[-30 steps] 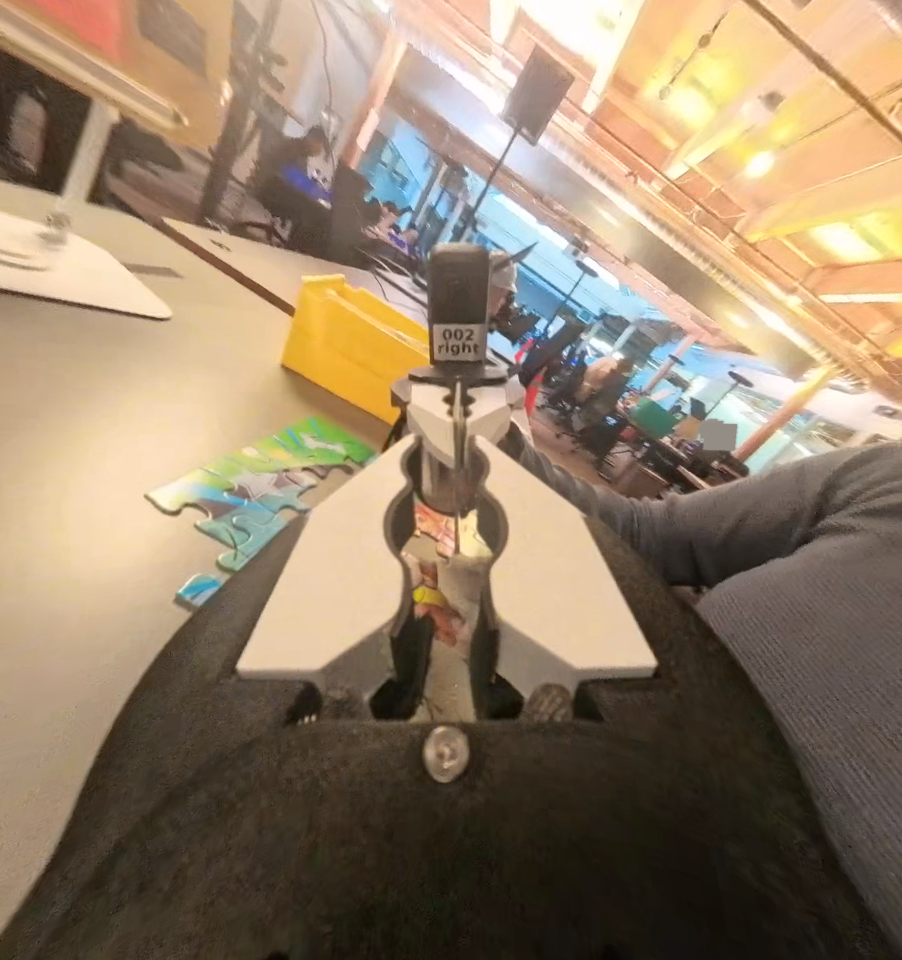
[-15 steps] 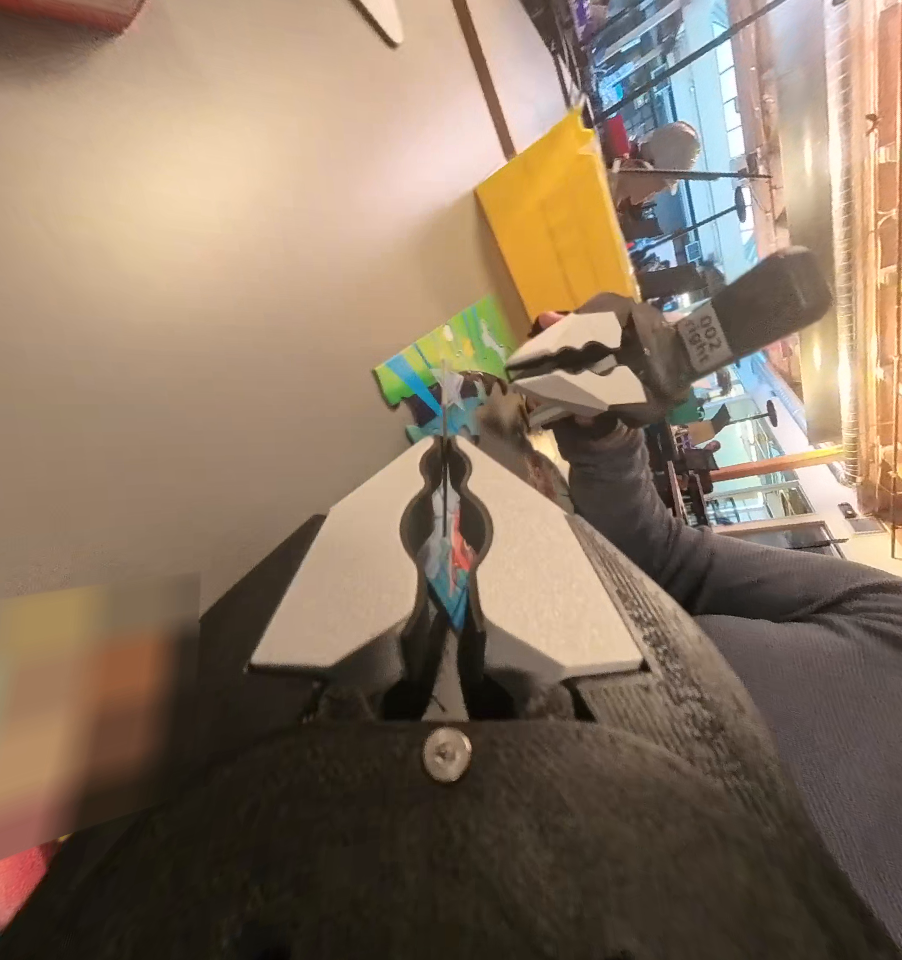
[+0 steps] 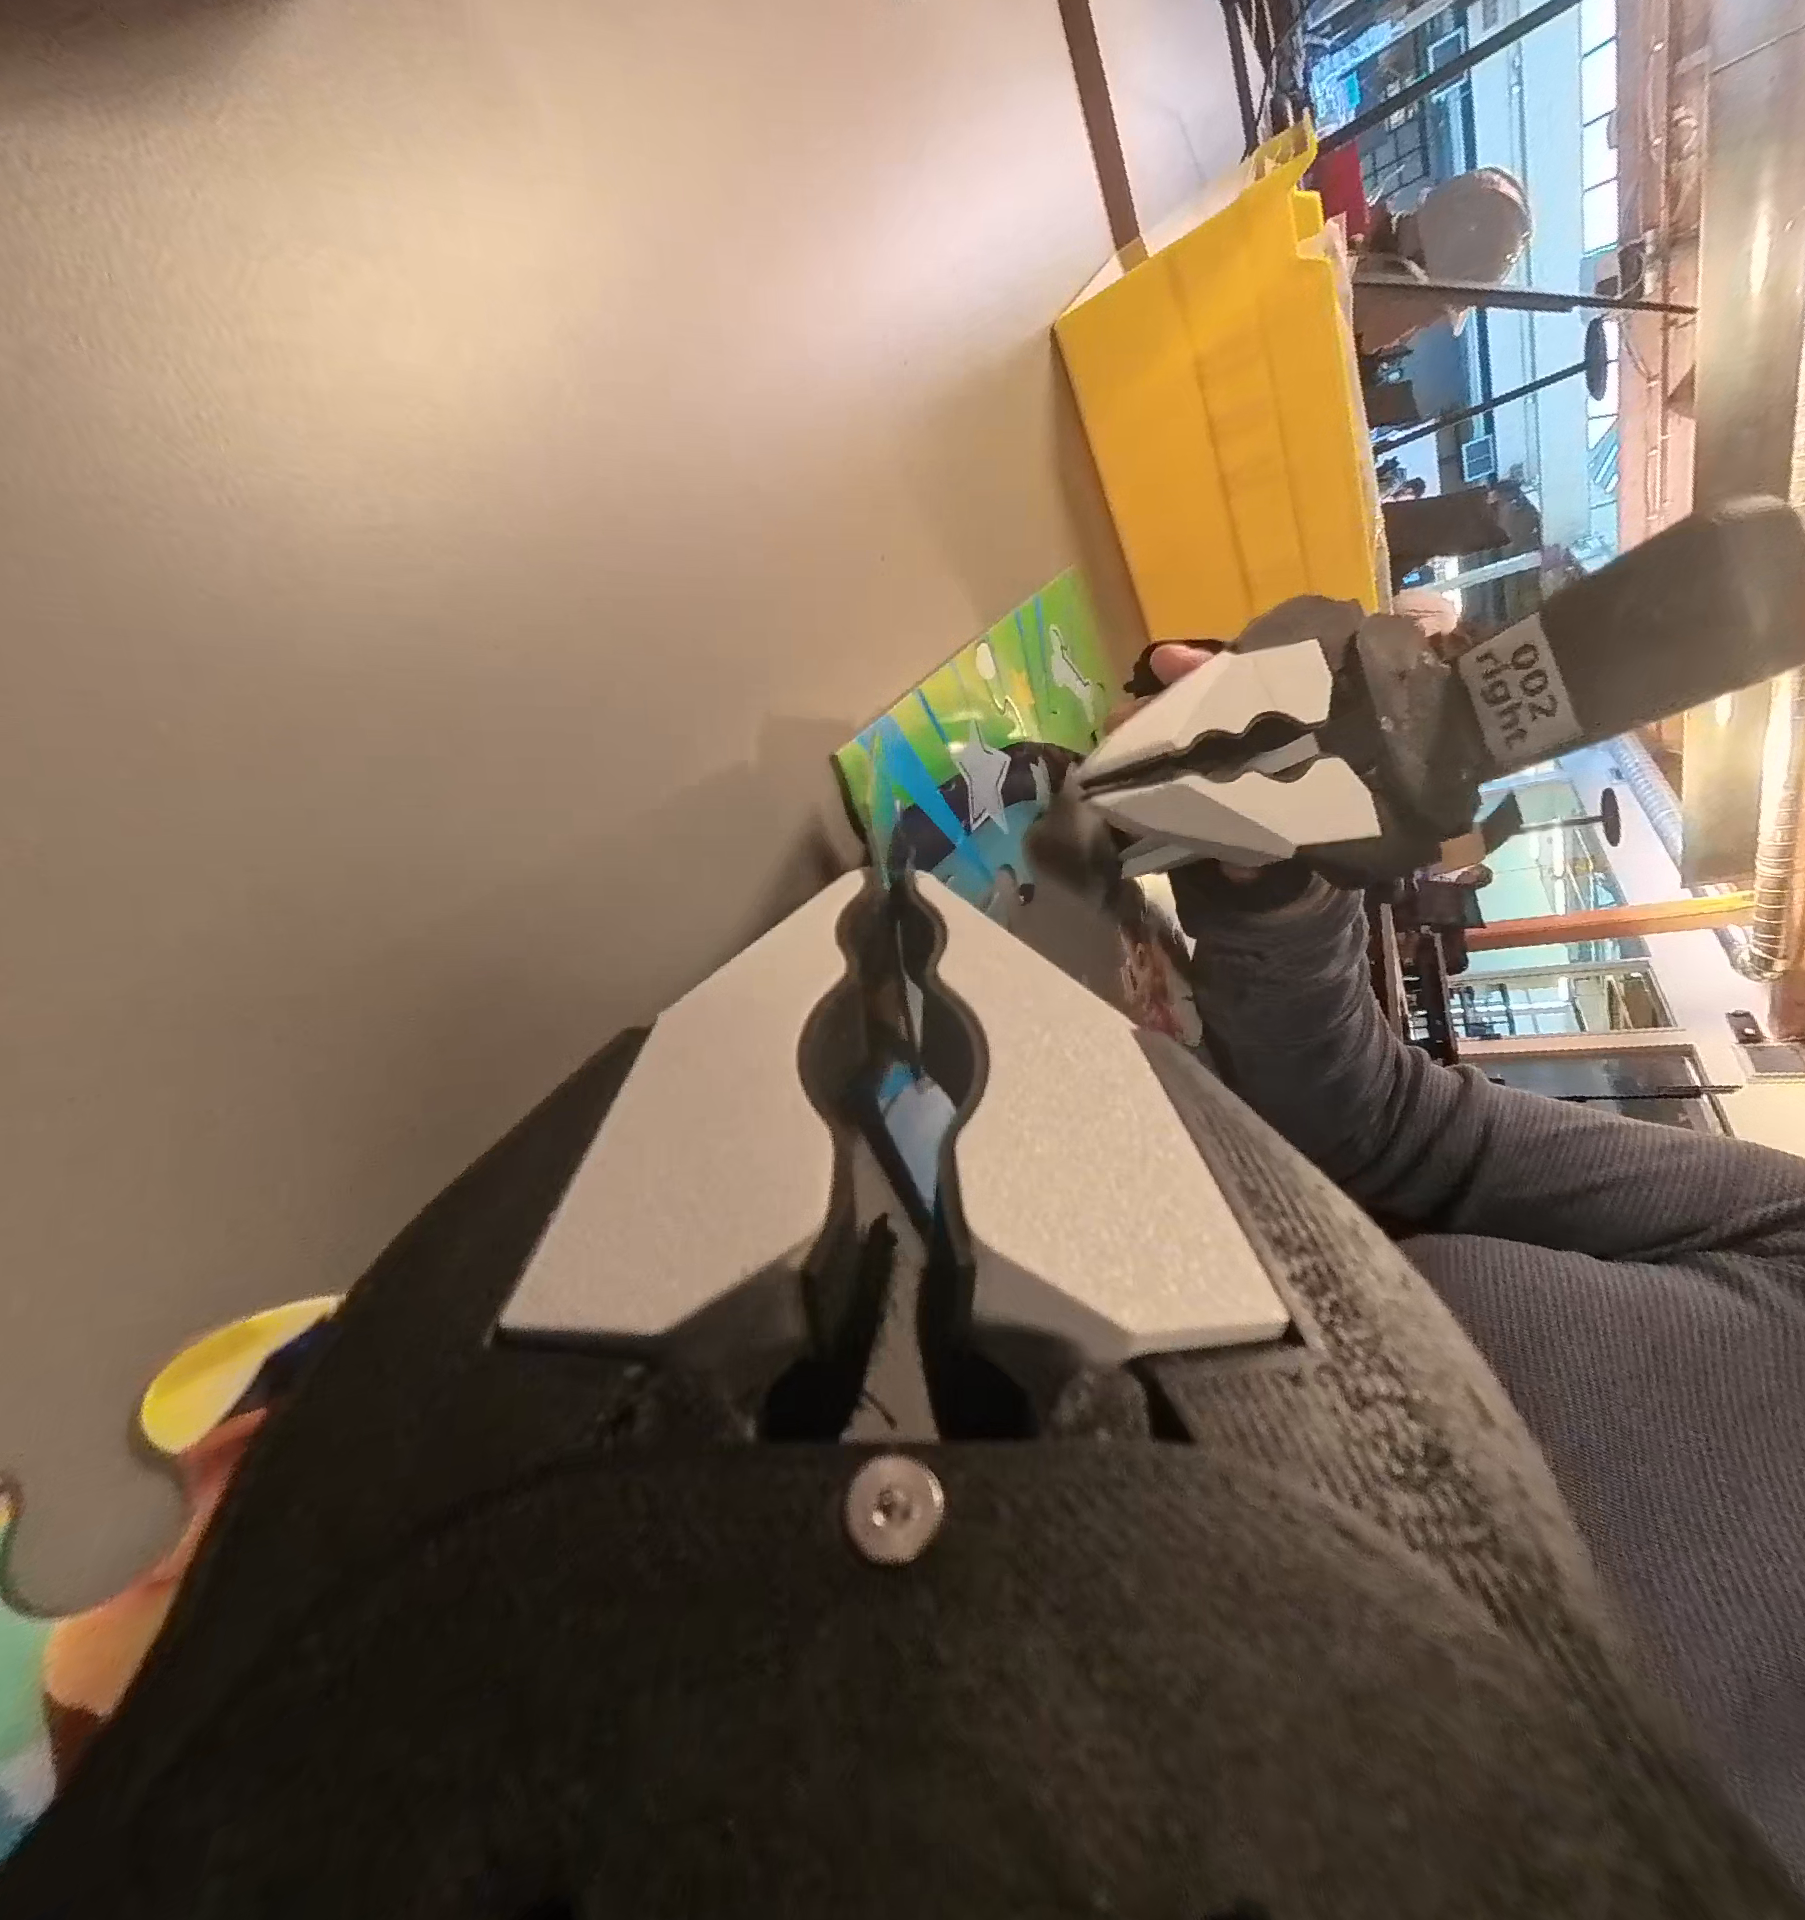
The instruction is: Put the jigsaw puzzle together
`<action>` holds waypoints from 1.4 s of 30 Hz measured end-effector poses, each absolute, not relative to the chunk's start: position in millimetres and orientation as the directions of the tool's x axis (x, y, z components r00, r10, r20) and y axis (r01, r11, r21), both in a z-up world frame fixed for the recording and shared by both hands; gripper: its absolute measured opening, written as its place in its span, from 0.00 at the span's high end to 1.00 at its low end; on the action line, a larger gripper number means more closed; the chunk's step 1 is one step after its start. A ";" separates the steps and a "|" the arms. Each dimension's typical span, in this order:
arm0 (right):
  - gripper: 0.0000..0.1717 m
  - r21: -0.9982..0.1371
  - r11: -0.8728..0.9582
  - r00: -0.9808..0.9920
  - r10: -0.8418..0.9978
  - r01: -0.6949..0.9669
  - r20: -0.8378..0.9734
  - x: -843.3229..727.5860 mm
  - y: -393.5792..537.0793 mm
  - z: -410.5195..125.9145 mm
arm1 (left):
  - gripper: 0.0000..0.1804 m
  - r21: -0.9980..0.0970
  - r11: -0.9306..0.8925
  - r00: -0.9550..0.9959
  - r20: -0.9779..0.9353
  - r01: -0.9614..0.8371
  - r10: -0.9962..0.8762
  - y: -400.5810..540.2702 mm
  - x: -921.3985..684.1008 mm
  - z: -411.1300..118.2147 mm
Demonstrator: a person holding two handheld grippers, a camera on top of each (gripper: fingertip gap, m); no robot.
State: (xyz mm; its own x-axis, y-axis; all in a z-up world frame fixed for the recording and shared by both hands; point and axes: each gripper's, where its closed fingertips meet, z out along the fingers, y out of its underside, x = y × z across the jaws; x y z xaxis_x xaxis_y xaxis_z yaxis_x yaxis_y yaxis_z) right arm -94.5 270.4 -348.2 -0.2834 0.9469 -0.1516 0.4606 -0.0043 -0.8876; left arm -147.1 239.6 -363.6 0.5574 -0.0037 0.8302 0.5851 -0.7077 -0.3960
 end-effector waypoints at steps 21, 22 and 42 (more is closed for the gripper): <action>1.00 -0.783 0.159 -0.365 0.926 0.601 -0.092 -96.3 245.1 -379.0 | 0.80 -0.565 -0.712 0.839 0.540 0.417 0.062 236.9 -156.3 -370.4; 1.00 -0.783 0.157 -0.365 0.926 0.602 -0.095 -96.4 245.0 -379.1 | 0.77 -0.582 -0.719 0.868 0.492 0.380 0.061 235.8 -156.9 -370.9; 1.00 -0.780 0.139 -0.360 0.925 0.610 -0.117 -96.0 245.0 -379.6 | 1.00 -0.654 -0.756 0.958 0.197 -0.031 -0.210 233.2 -126.1 -382.0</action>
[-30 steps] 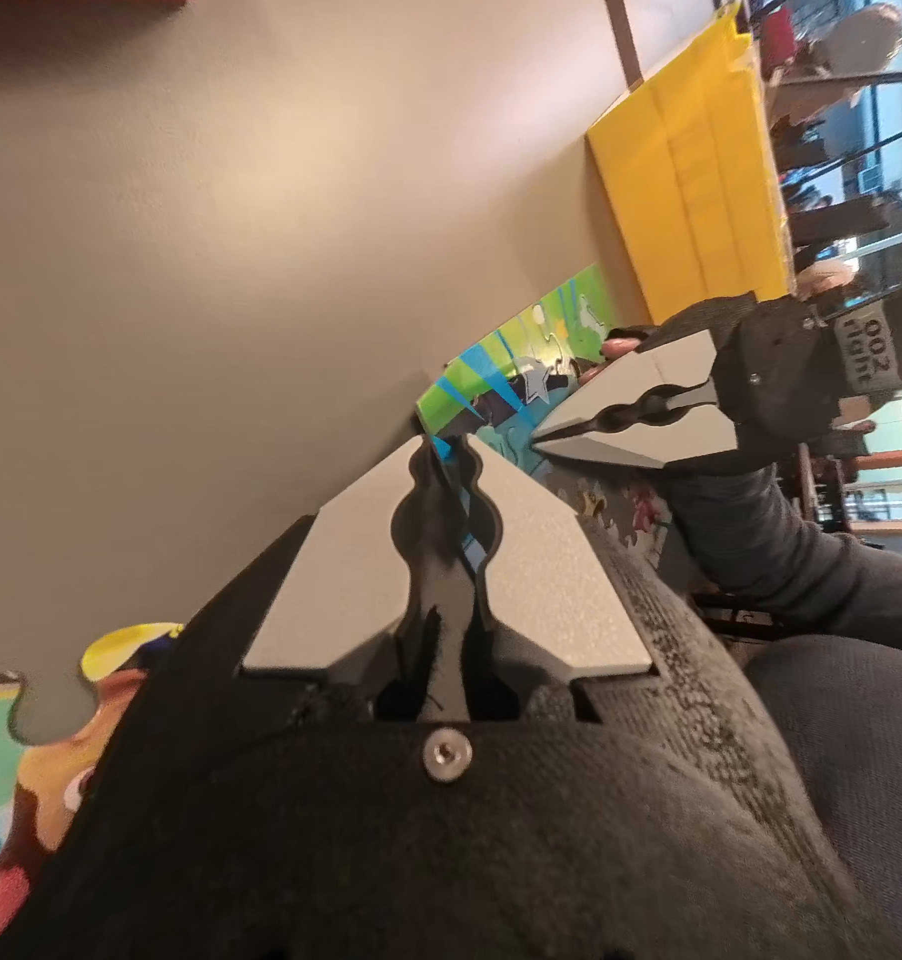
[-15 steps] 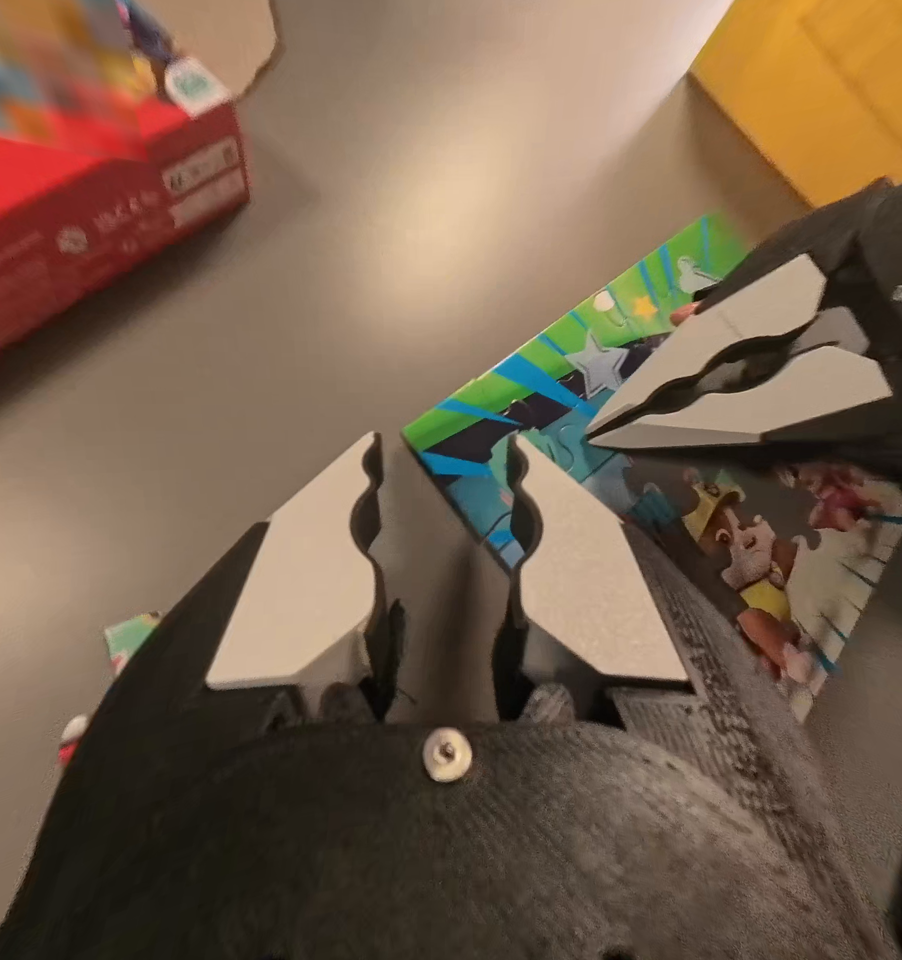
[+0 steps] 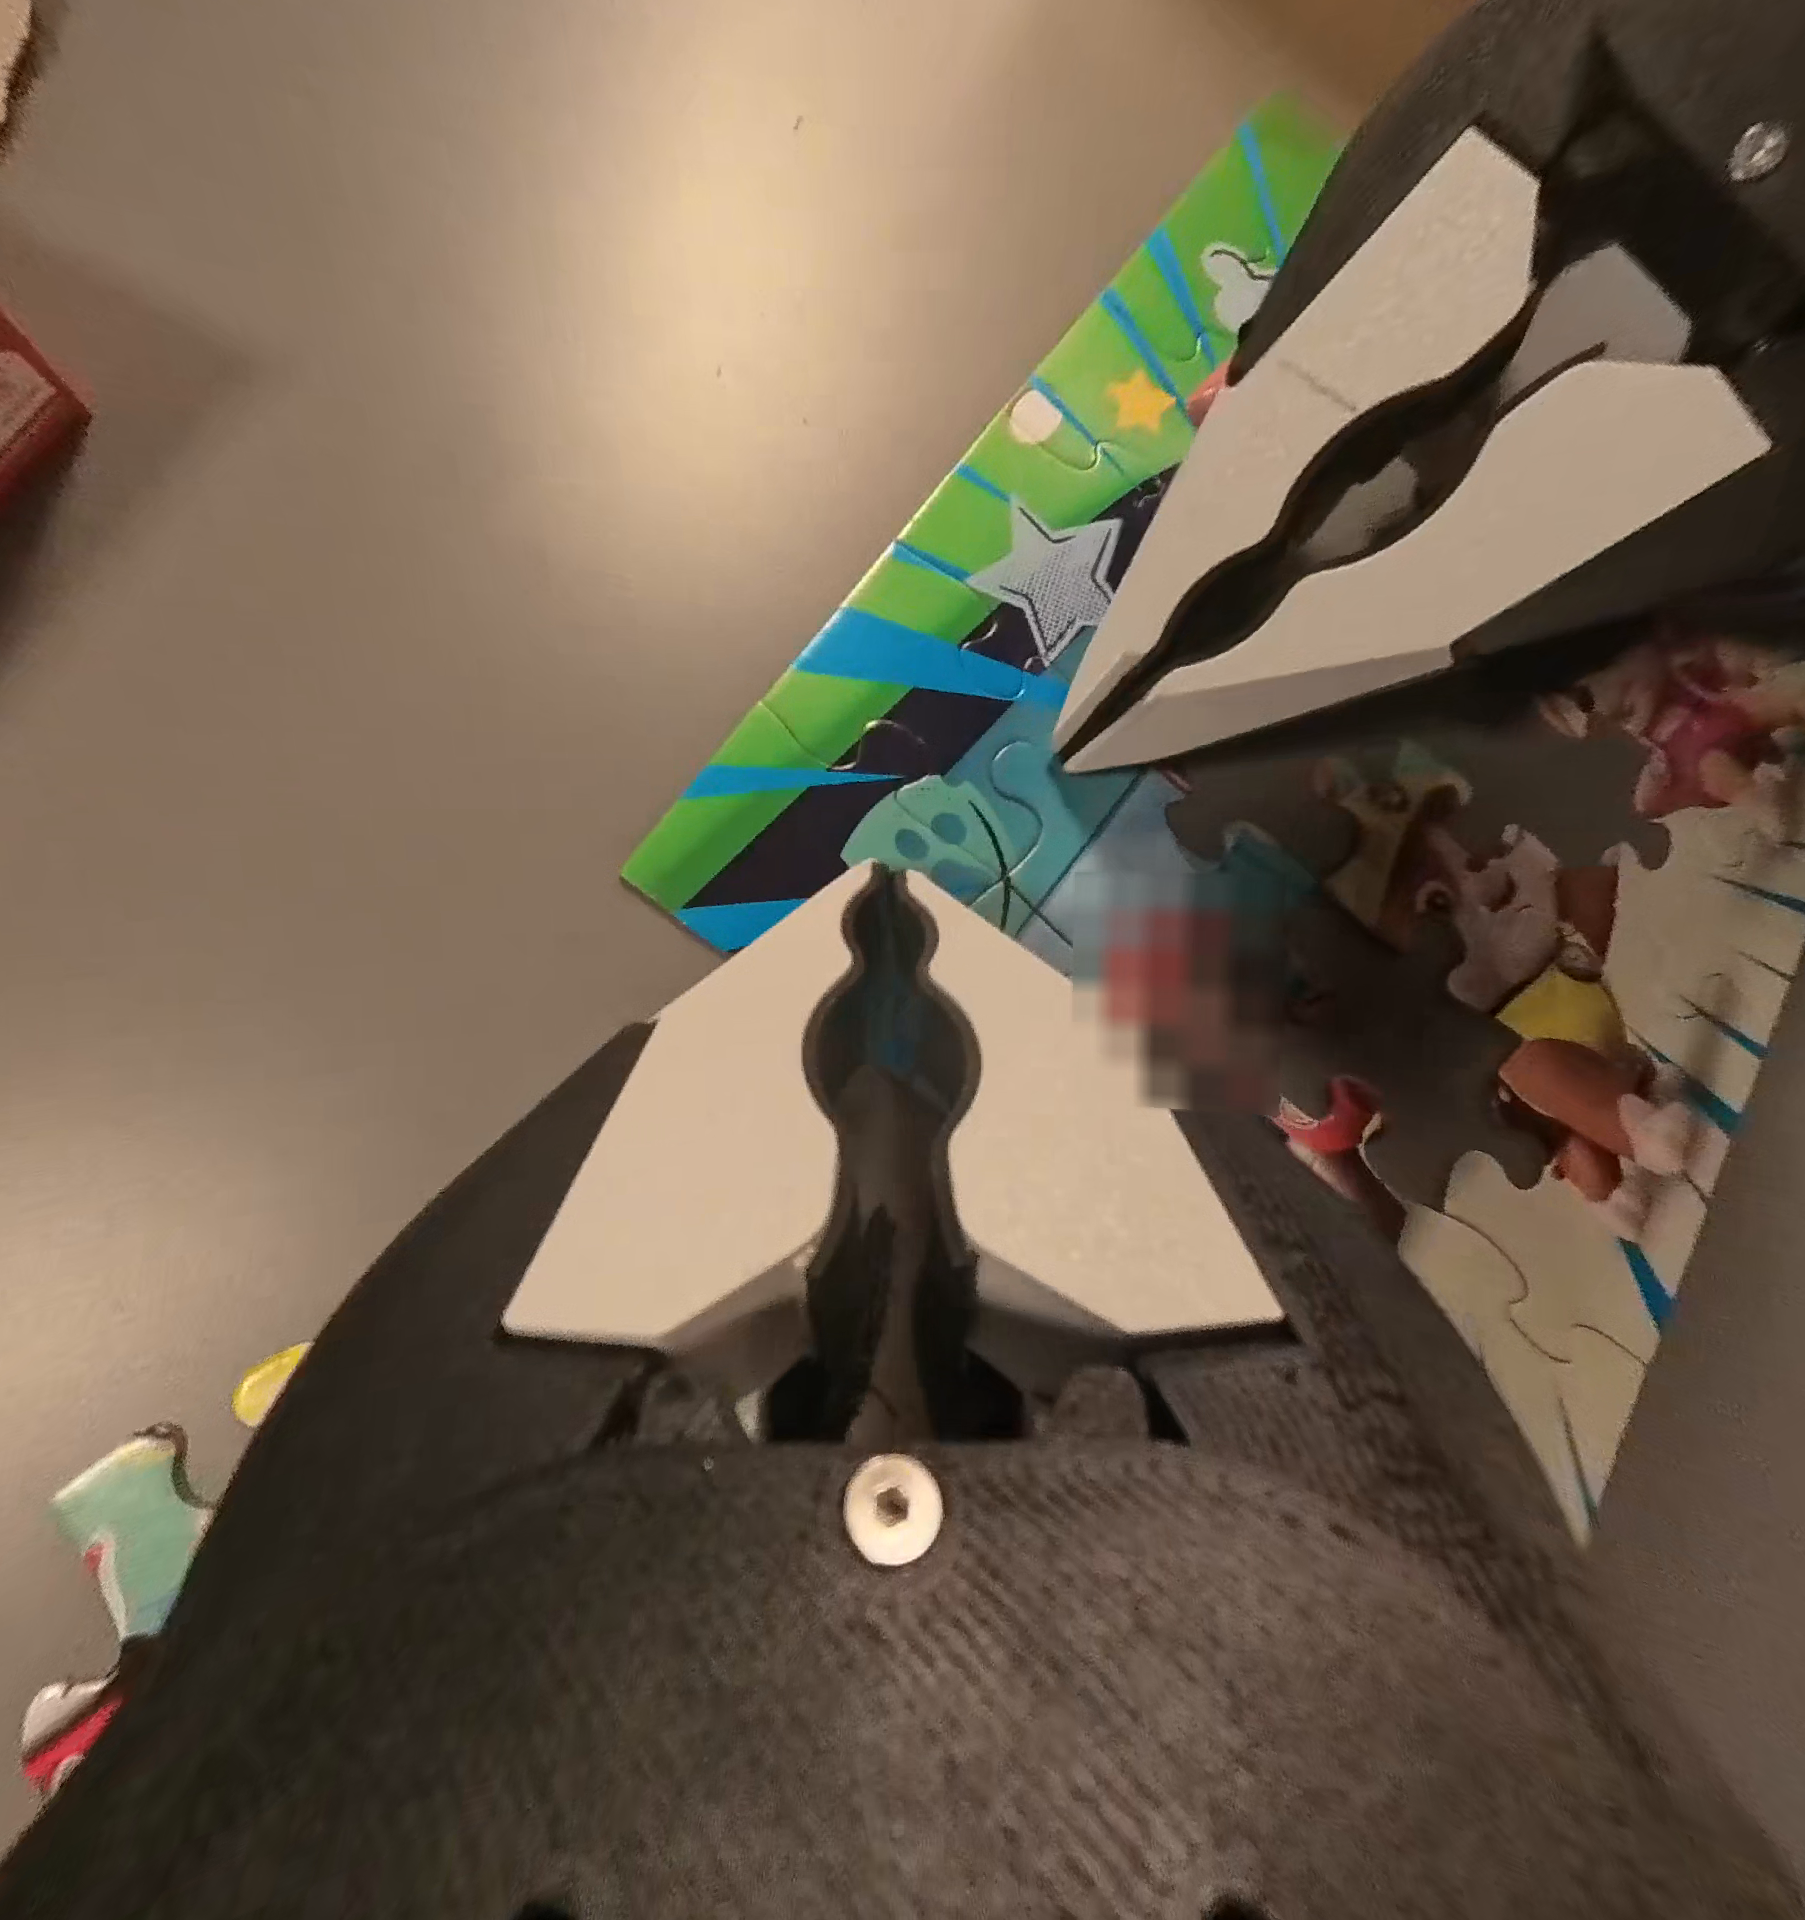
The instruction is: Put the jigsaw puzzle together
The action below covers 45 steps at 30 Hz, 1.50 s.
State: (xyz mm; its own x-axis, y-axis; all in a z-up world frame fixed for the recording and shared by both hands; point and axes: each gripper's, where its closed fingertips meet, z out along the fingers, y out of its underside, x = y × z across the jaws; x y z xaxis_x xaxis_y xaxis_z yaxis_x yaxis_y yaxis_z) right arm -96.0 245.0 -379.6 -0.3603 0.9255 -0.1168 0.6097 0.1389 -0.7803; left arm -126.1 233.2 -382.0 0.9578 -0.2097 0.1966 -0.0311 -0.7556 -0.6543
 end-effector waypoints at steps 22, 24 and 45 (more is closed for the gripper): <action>1.00 -0.947 -0.068 -0.118 0.987 0.313 -0.110 -76.3 324.2 -306.8 | 1.00 -0.646 -0.742 0.968 0.016 -0.181 -0.250 257.8 -122.4 -365.3; 1.00 -0.954 -0.068 -0.060 0.994 0.291 -0.089 -71.0 343.9 -306.9 | 1.00 -0.637 -0.743 0.963 0.003 -0.206 -0.269 257.5 -119.3 -368.5; 1.00 -0.925 0.377 0.343 0.865 0.041 0.367 -36.6 407.1 -272.0 | 0.97 -0.947 -0.077 0.897 -0.321 -0.312 0.303 175.5 -224.7 -267.7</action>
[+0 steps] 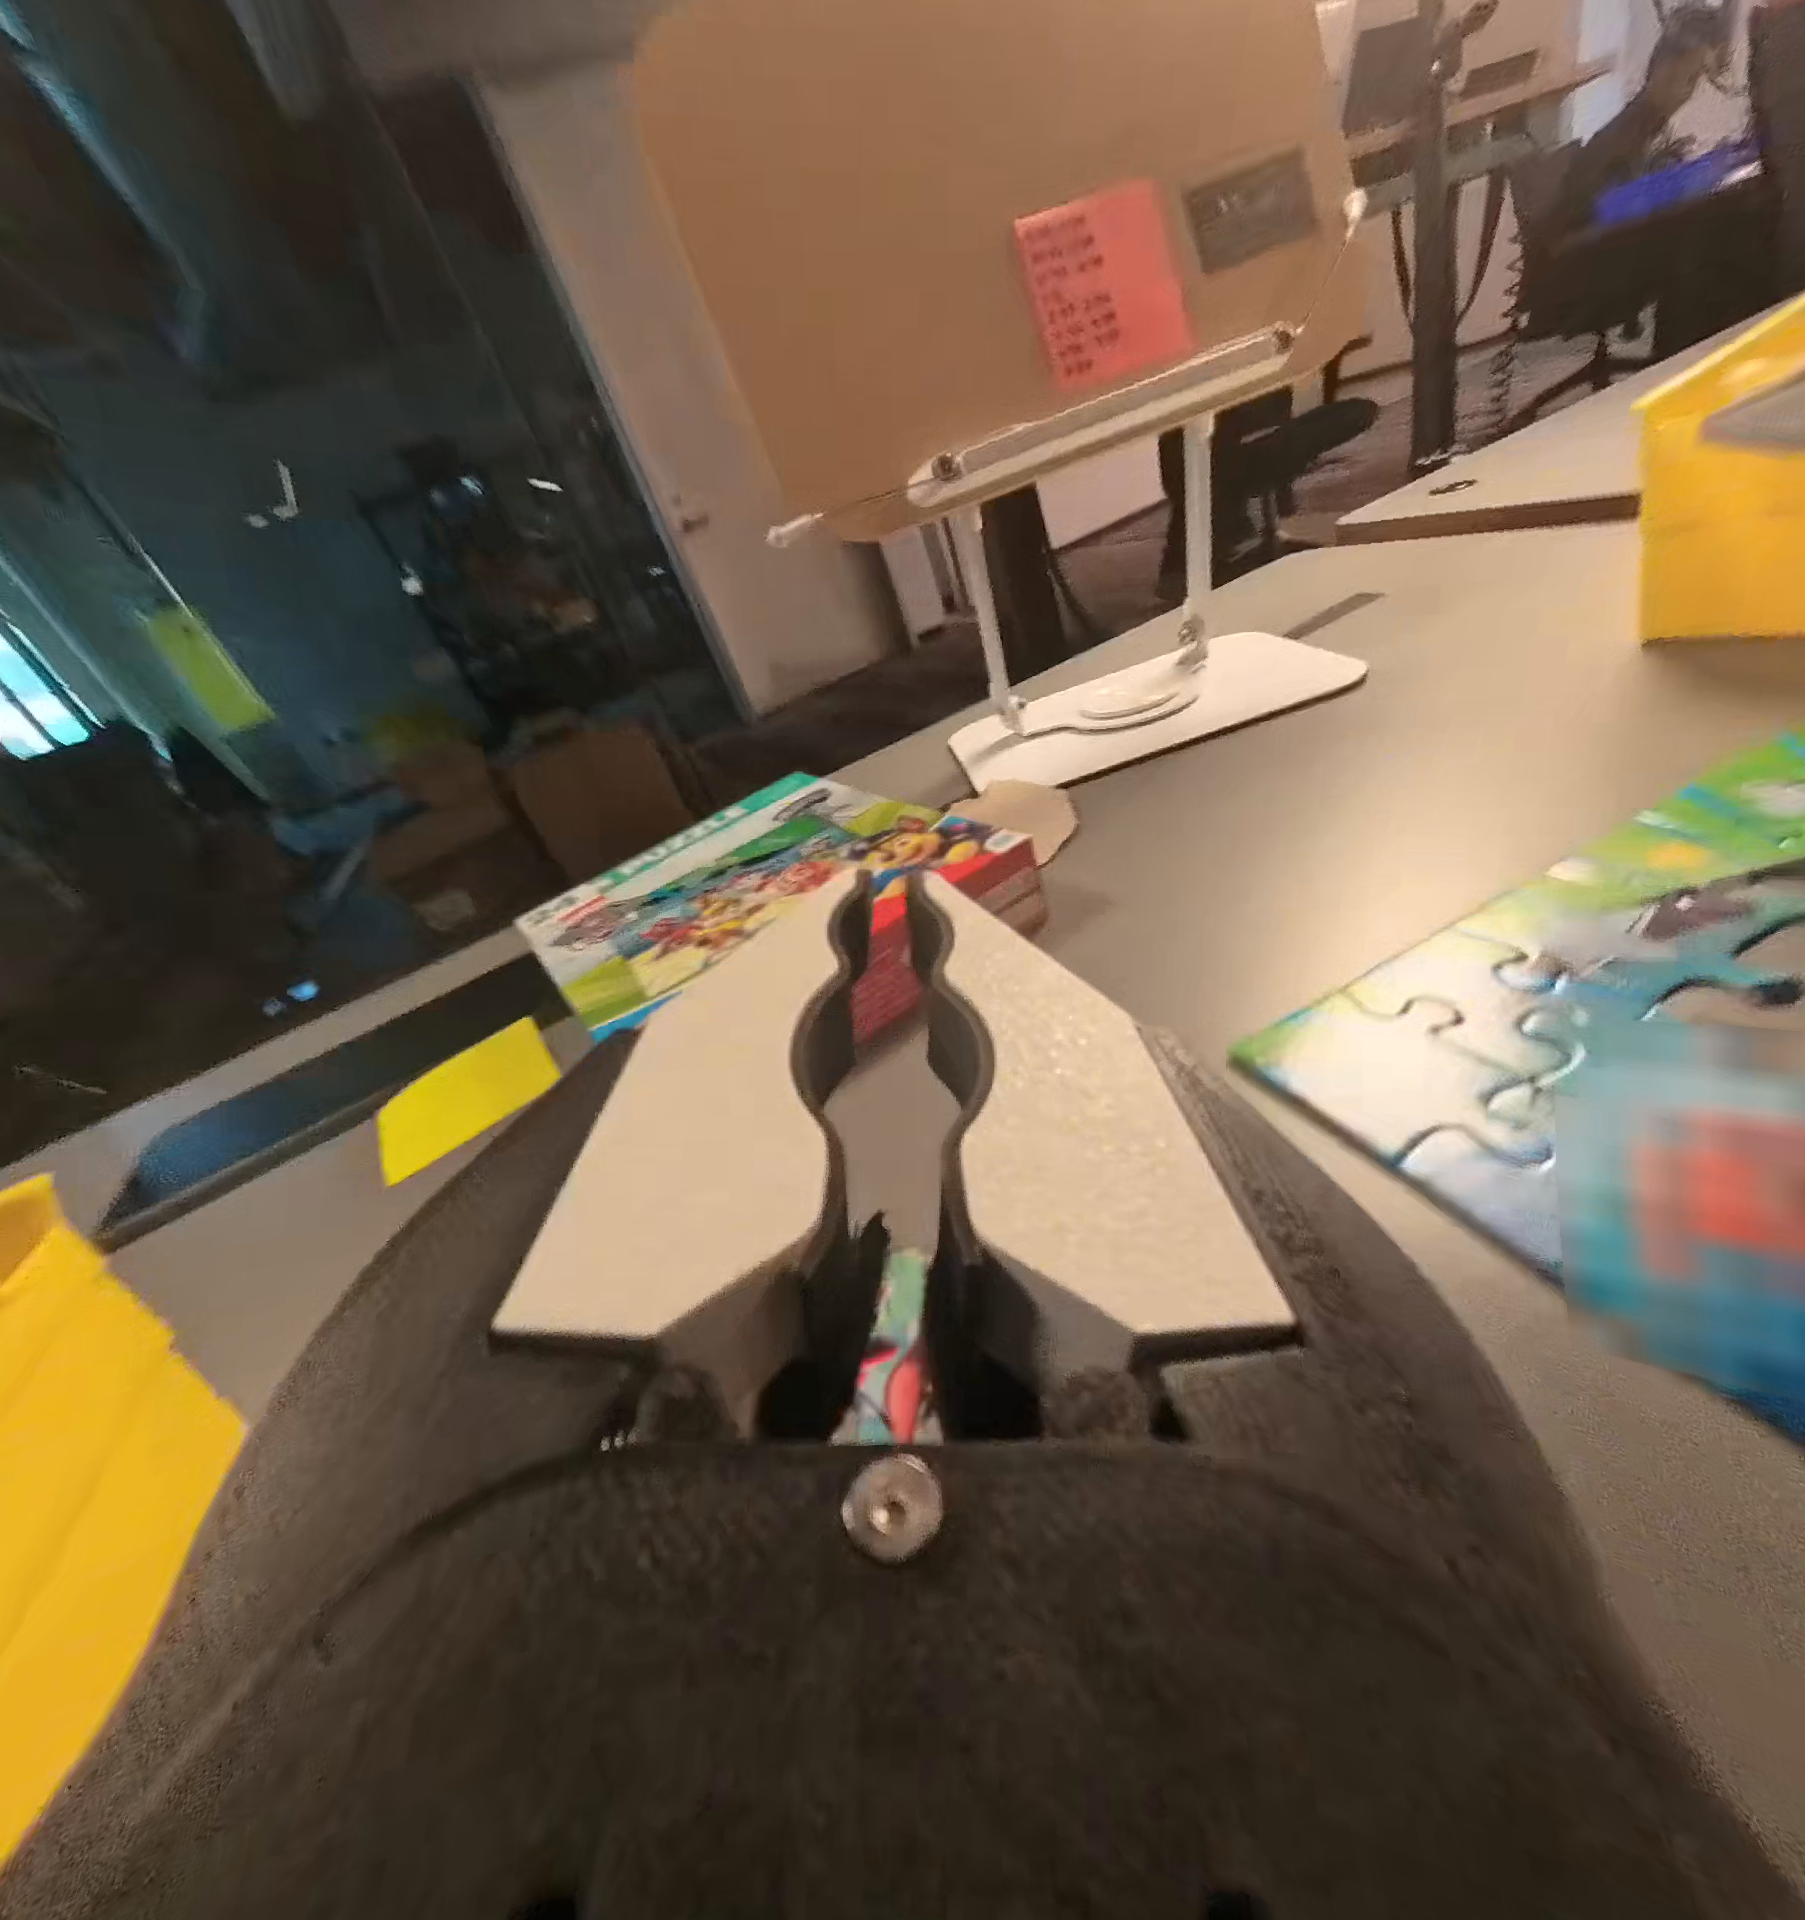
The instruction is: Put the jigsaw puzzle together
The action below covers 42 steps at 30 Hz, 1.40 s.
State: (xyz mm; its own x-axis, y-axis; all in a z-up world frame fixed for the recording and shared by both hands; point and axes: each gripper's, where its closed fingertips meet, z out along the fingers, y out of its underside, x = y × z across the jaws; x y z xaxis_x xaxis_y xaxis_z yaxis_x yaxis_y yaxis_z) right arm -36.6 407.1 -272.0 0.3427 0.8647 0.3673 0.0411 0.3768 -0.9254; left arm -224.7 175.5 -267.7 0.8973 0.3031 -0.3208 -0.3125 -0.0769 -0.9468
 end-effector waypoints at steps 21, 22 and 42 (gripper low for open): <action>1.00 -0.951 0.308 0.453 0.848 0.001 0.275 -25.6 434.5 -267.4 | 1.00 -0.973 0.084 0.949 -0.188 -0.215 0.253 175.4 -231.7 -261.2; 1.00 -0.958 0.284 0.463 0.853 -0.025 0.241 -22.1 437.5 -265.5 | 1.00 -0.974 0.089 0.951 -0.179 -0.207 0.251 175.2 -232.2 -260.9; 1.00 -0.966 0.256 0.468 0.858 -0.033 0.211 -20.8 442.8 -266.9 | 1.00 -0.979 0.068 0.956 -0.173 -0.194 0.236 179.6 -233.5 -266.1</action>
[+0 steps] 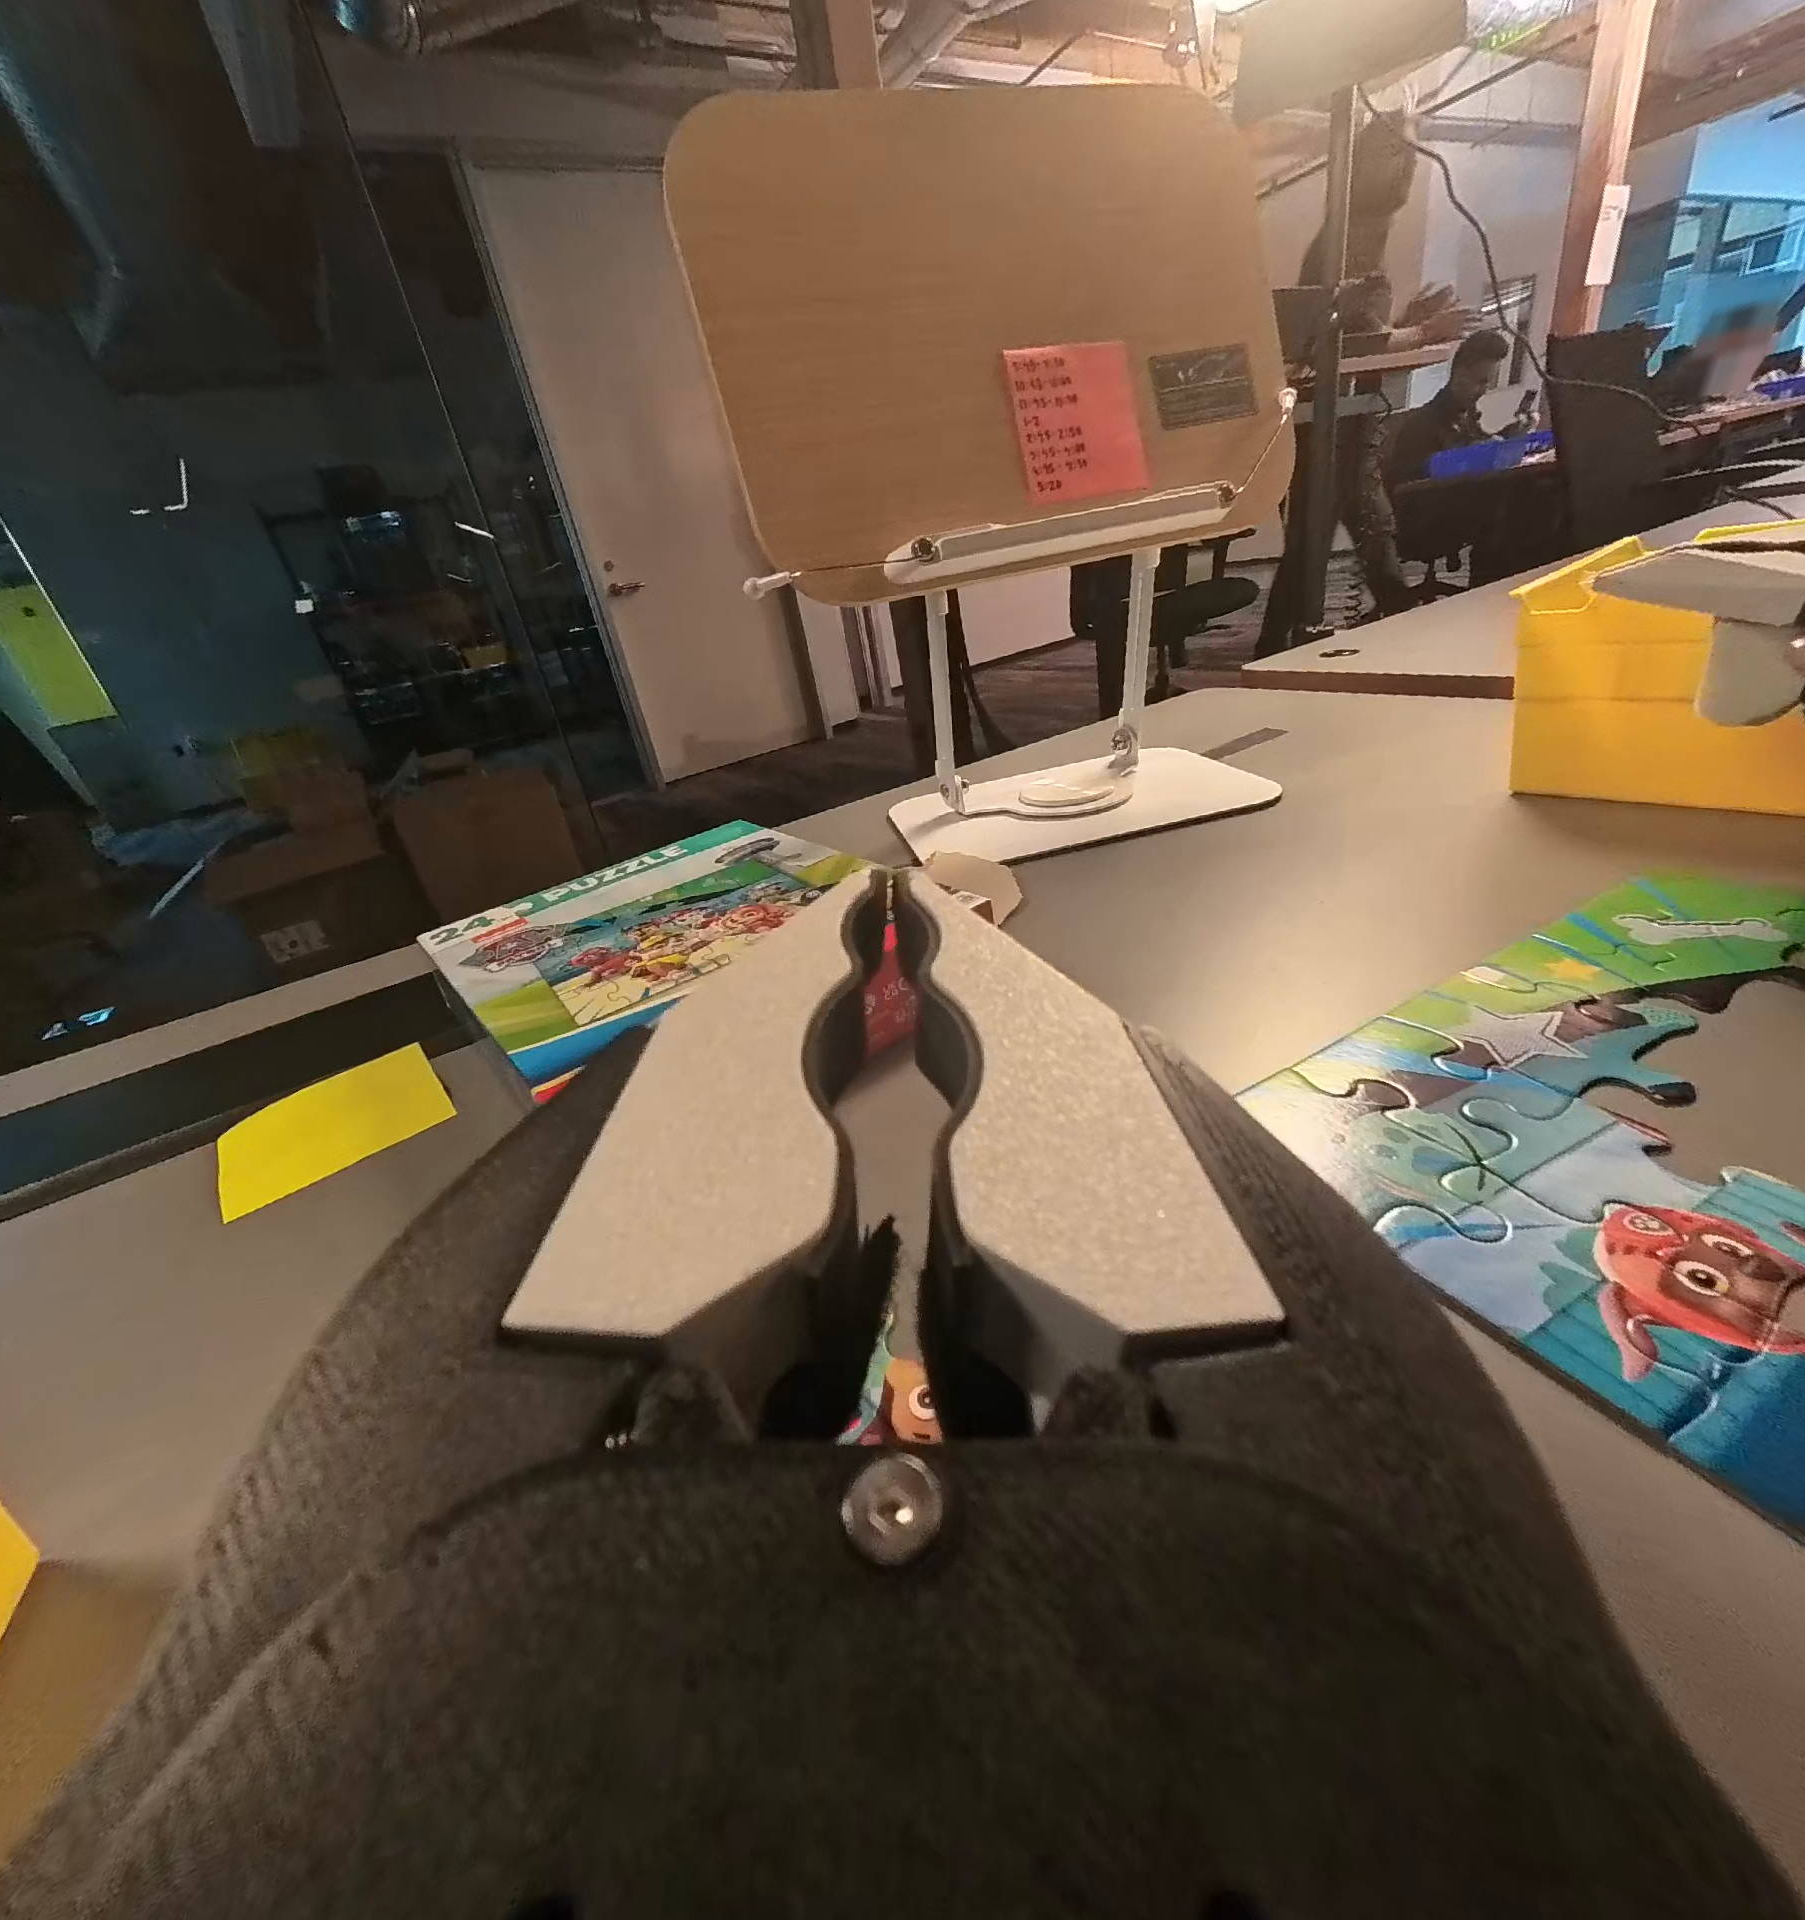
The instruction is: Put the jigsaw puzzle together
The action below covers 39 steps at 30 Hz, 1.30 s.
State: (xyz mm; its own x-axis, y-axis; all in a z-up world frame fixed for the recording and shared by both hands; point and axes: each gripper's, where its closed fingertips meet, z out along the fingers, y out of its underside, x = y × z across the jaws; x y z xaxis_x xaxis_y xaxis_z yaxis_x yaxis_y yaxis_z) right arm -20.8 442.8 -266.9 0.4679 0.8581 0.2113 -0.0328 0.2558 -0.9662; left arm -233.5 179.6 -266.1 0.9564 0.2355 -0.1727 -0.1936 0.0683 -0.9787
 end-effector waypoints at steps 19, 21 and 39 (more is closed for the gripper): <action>1.00 -0.961 0.277 0.449 0.858 0.004 0.249 -26.0 439.8 -270.8 | 1.00 -0.923 0.213 0.889 -0.217 -0.321 0.402 151.2 -241.5 -232.2; 1.00 -0.960 0.279 0.445 0.859 0.009 0.254 -27.0 439.2 -271.3 | 1.00 -0.924 0.204 0.889 -0.223 -0.323 0.399 152.5 -240.8 -233.3; 1.00 -0.943 0.326 0.419 0.849 0.061 0.321 -34.4 433.0 -276.0 | 1.00 -0.907 0.127 0.880 -0.344 -0.402 0.329 167.7 -222.2 -243.7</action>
State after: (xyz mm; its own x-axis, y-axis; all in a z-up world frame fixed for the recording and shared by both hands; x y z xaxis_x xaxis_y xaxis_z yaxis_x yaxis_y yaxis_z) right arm -34.4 433.0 -276.0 0.4191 0.8494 0.3208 0.0610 0.3262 -0.9433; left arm -222.2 167.7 -243.7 0.8796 0.3291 -0.3435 -0.4018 0.1272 -0.9068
